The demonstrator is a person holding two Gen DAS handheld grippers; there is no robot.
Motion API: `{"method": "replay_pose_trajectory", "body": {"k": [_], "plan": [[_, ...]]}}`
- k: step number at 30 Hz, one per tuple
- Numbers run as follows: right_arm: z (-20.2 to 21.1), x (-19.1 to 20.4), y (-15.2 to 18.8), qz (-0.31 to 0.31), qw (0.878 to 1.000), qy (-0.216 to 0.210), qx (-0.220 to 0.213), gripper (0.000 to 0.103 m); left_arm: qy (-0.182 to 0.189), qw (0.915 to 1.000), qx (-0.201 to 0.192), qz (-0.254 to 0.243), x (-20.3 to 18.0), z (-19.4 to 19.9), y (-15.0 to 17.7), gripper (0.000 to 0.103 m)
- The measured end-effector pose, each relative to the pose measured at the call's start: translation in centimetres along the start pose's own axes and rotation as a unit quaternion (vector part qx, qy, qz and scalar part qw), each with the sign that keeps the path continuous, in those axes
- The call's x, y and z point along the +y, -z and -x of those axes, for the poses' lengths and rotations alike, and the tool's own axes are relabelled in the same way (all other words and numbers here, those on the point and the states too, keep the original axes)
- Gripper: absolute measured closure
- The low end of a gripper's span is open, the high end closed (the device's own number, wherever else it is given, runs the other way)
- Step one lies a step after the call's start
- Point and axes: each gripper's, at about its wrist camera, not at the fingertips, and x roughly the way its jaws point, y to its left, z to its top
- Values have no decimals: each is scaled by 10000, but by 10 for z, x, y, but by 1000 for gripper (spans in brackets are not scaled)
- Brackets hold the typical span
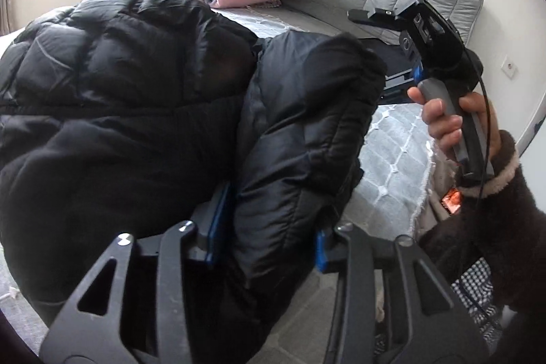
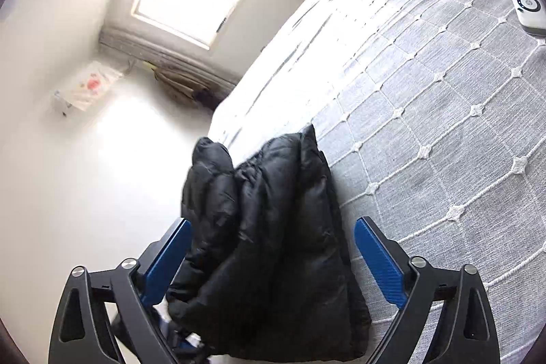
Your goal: Fold large clothes
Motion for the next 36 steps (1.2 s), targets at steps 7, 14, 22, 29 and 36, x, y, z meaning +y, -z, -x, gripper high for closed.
{"method": "replay_pose_trajectory", "body": {"k": [7,14,22,29,36], "plan": [[-22,26,24,207,9995,-101,201,4,958,9921,-672,454,-11,52,-15,39],[-24,55,38,230,9990,-208,312,4,344,9741,-2008,981,21,118,-18,21],[-73,71,37,177,9973,-82,715,4,-922,9567,-1496,2321,97,91,5,25],[-112,92,49,685,9932,-40,936,34,-1313,9553,-1272,2324,103,71,14,25],[-65,147,73,1873,9810,-260,440,88,-1238,9541,-1623,2194,94,69,1,27]]}}
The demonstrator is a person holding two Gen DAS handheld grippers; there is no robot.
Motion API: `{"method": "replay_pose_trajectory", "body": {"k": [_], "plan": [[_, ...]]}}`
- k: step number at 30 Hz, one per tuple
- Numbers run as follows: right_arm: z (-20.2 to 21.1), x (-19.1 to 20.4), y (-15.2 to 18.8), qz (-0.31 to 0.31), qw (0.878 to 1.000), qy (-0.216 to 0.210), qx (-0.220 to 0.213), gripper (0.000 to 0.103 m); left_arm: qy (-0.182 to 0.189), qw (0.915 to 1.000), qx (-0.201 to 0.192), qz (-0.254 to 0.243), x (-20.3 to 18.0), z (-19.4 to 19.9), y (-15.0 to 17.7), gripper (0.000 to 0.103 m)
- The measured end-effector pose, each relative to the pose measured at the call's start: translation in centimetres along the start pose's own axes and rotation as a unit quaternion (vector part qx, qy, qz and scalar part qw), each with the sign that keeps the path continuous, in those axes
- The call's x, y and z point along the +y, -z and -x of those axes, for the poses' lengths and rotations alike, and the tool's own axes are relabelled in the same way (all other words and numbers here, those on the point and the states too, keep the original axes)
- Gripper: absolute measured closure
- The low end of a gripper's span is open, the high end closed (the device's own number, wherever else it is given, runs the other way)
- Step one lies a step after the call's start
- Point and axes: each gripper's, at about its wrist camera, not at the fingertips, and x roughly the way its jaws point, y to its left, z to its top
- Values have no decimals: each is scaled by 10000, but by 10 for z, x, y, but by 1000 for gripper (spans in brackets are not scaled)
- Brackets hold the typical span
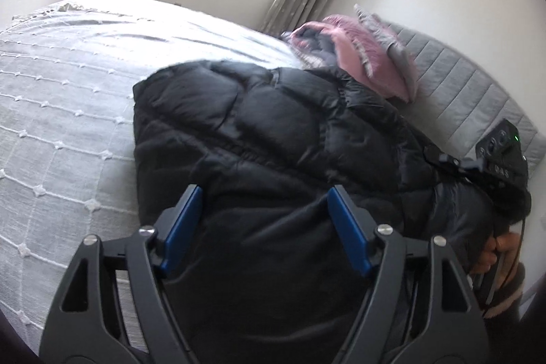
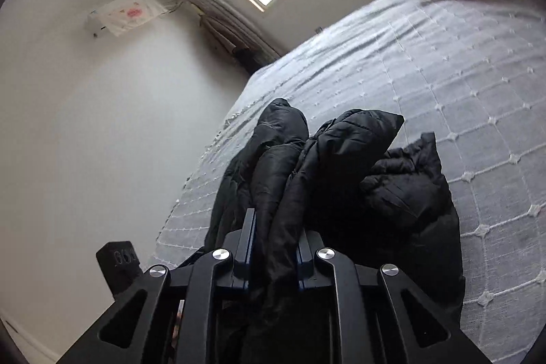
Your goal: Fold large clothes
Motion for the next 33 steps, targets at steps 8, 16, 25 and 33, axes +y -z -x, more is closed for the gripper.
{"method": "replay_pose_trajectory", "body": {"k": [8,16,25,33], "plan": [[14,-51,48,-360,9871,1196,1003,61,573,9942,503,-759,-42,-19,16,27],[46,-56,1,-892,9952,305,-275,36,392,9893,775,-1175,-58,-32,27,27],[-49,-34,2,-158,9942,992,392,93,138,9897,617,-1283,-62,-28,27,26],[27,-14,3,442,9802,1825,-620,94,-269,9933,286,-1083,-66,-19,21,10]]}}
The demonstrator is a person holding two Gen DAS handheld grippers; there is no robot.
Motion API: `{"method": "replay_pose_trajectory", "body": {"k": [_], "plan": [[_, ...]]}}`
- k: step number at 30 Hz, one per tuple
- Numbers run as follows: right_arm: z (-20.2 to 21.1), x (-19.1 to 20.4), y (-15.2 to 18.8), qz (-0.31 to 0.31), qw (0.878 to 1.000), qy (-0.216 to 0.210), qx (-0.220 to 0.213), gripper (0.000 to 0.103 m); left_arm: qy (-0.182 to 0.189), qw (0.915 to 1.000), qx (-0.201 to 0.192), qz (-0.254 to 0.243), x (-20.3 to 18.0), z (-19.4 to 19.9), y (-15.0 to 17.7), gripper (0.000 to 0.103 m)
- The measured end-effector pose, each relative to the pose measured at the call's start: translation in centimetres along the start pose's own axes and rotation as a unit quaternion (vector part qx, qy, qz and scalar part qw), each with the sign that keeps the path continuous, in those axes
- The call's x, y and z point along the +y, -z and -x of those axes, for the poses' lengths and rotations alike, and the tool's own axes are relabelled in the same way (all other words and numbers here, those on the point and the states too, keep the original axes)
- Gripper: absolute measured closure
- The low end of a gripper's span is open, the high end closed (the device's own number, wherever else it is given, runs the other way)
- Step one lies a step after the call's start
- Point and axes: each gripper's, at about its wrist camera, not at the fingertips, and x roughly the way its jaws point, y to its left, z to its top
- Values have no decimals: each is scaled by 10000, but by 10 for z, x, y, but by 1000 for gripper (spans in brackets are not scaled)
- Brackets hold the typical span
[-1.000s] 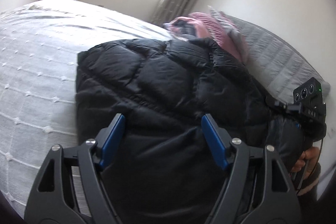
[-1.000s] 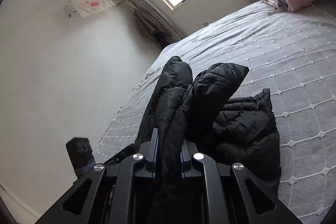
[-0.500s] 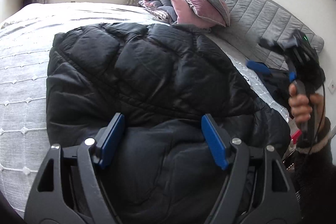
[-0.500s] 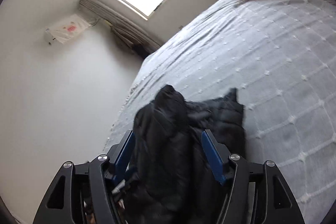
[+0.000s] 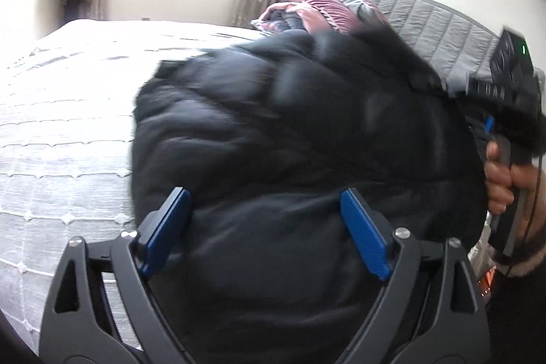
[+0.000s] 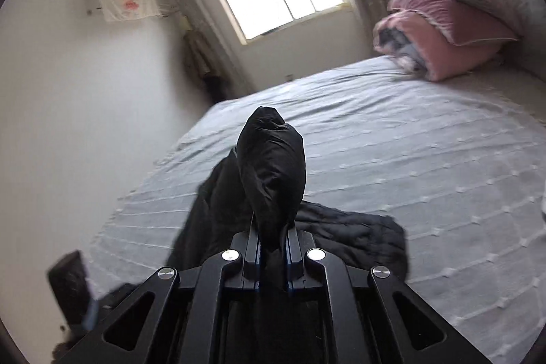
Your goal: Fold large clothes
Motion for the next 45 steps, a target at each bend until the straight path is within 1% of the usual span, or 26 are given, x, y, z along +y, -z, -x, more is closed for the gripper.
{"method": "replay_pose_trajectory", "body": {"k": [2,3,5,7,9,11,13,15,16,18,20,22,25,26,27,29,32,34,35,36,37,38,39,40,42,45], "plan": [[-13,-35,14,-395,9979,380,355,93,-176,9998,61,46,-1,-2,1,9],[-24,-49,22,-529,9949,609,598,90,-234,9997,94,56,-1,-3,1,9],[-45,-75,39,-853,9862,880,1111,82,-308,9993,155,125,0,-4,2,8],[-55,-83,47,-1019,9822,968,1242,69,-318,9991,158,242,3,-4,1,7],[-53,-82,46,-910,9807,1187,1259,43,-402,9982,234,389,6,-5,0,5],[-46,-78,42,-813,9795,1331,1276,26,-409,9968,369,571,12,-8,0,5],[-33,-83,37,-1090,9823,968,1179,23,-323,9957,466,728,15,-10,-1,5],[-21,-101,37,-1716,9791,310,1045,20,-195,9943,476,929,24,-8,-1,5],[-19,-107,35,-1999,9748,22,988,18,-137,9933,454,1057,27,-8,-3,5],[-14,-122,39,-2543,9609,-548,947,15,-31,9904,449,1309,38,-4,-1,5],[-18,-127,43,-2738,9529,-787,1038,13,100,9855,456,1630,52,-2,-1,5],[-28,-130,46,-2748,9500,-803,1243,12,166,9787,502,1981,66,-2,1,5],[-48,-132,58,-2672,9461,-654,1708,12,440,9604,871,2611,87,-16,10,5],[-55,-132,63,-2679,9437,-613,1838,12,580,9496,1065,2889,95,-24,16,5],[-61,-133,67,-2710,9409,-625,1932,11,700,9420,1190,3059,98,-30,21,5],[-70,-136,74,-2799,9355,-727,2029,8,1154,9177,1420,3526,107,-44,35,5],[-80,-144,83,-2946,9281,-992,2048,4,1689,8919,1631,3865,112,-60,45,3],[-82,-144,82,-2942,9277,-1102,2016,3,2019,8801,1746,3928,109,-71,50,3],[-82,-146,82,-2892,9294,-1139,1989,3,2103,8785,1760,3912,107,-74,50,3],[-83,-145,81,-2872,9301,-1262,1910,11,2172,8799,1765,3840,103,-77,49,4],[-85,-144,81,-2940,9261,-1508,1823,28,2147,8864,1719,3722,98,-77,45,5],[-89,-148,80,-3115,9170,-1729,1796,34,2116,8937,1640,3599,92,-75,41,6],[-89,-150,79,-3237,9122,-1828,1721,43,2091,9027,1553,3426,83,-71,35,7],[-87,-150,75,-3253,9128,-1894,1587,52,2031,9135,1440,3217,73,-66,28,7],[-79,-149,63,-3146,9206,-1925,1279,58,2028,9244,1241,2983,59,-61,16,11],[-62,-147,44,-2936,9276,-2154,832,62,2138,9315,893,2804,43,-56,-1,16]]}}
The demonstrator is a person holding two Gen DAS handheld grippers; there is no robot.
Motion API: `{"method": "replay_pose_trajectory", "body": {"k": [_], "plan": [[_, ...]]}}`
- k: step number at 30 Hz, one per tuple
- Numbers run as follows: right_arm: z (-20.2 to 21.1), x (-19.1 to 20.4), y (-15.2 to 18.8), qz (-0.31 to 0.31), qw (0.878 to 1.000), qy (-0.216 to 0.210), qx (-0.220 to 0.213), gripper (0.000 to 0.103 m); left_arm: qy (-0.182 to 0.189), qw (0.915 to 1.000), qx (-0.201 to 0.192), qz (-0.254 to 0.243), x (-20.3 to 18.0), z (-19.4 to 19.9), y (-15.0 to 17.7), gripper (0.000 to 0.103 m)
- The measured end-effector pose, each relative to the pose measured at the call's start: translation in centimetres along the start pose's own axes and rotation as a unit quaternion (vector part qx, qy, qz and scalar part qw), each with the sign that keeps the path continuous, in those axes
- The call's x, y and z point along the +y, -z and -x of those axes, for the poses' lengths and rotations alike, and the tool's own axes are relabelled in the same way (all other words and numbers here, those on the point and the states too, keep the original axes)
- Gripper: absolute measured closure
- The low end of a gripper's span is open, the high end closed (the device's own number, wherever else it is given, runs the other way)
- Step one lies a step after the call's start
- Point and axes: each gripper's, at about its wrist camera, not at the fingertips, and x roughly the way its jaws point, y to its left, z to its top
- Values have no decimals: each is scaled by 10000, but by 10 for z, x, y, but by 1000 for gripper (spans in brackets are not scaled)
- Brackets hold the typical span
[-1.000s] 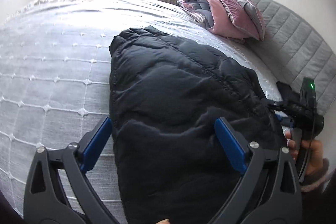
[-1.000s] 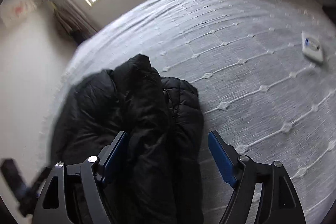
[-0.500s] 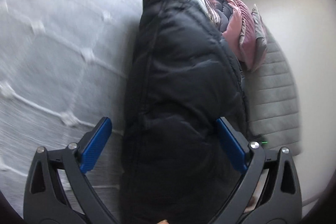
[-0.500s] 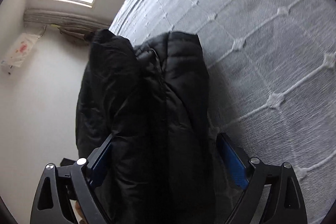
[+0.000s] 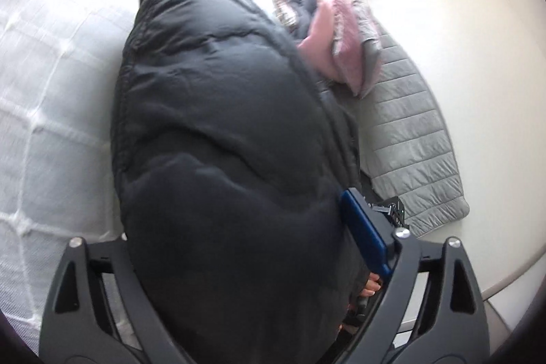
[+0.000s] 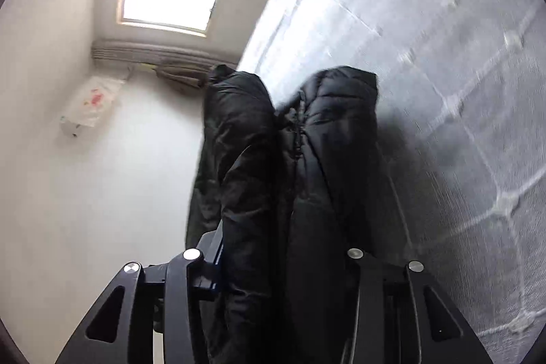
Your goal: Fold large clothes
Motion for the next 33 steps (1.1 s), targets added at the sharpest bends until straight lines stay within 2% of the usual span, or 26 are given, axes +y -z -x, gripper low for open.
{"method": "replay_pose_trajectory", "body": {"k": [5,10,13,14,15,16,18,19,21,23,24,25,29,30,33], "plan": [[37,30,-14,628,9965,-34,-553,63,284,9976,-255,-583,-37,-19,-12,16],[77,35,-25,822,9889,10,-1237,63,689,9904,-290,-1161,-71,-54,-28,16],[94,26,-30,842,9833,355,-1572,59,612,9869,-252,-1469,-80,-80,-30,16],[100,18,-33,778,9804,674,-1680,58,473,9870,-227,-1519,-79,-88,-30,15],[103,7,-35,649,9748,1160,-1790,50,226,9879,-171,-1524,-76,-101,-31,13],[105,-5,-36,510,9661,1711,-1865,40,-201,9895,-60,-1431,-67,-118,-32,13],[101,-23,-36,257,9499,2453,-1922,34,-876,9895,136,-1139,-52,-138,-32,12],[101,-30,-36,168,9477,2586,-1863,34,-999,9905,205,-925,-42,-143,-32,11],[105,-32,-33,84,9514,2471,-1833,30,-1014,9919,149,-754,-40,-138,-32,8],[109,-20,-33,224,9476,2532,-1933,27,-1252,9887,42,-825,-46,-128,-32,7],[112,-13,-30,385,9436,2611,-2000,22,-1355,9864,-15,-934,-50,-121,-31,6],[121,-17,-32,501,9407,2674,-2027,19,-1505,9831,-60,-1039,-56,-115,-30,4],[123,23,-17,1211,9197,3207,-1915,16,-2171,9671,-210,-1309,-65,-89,-19,1],[120,30,-21,1401,9132,3354,-1842,14,-2368,9612,-222,-1395,-64,-80,-14,1],[111,49,0,1669,8958,3667,-1878,9,-2841,9437,-357,-1656,-75,-59,3,1]]}}
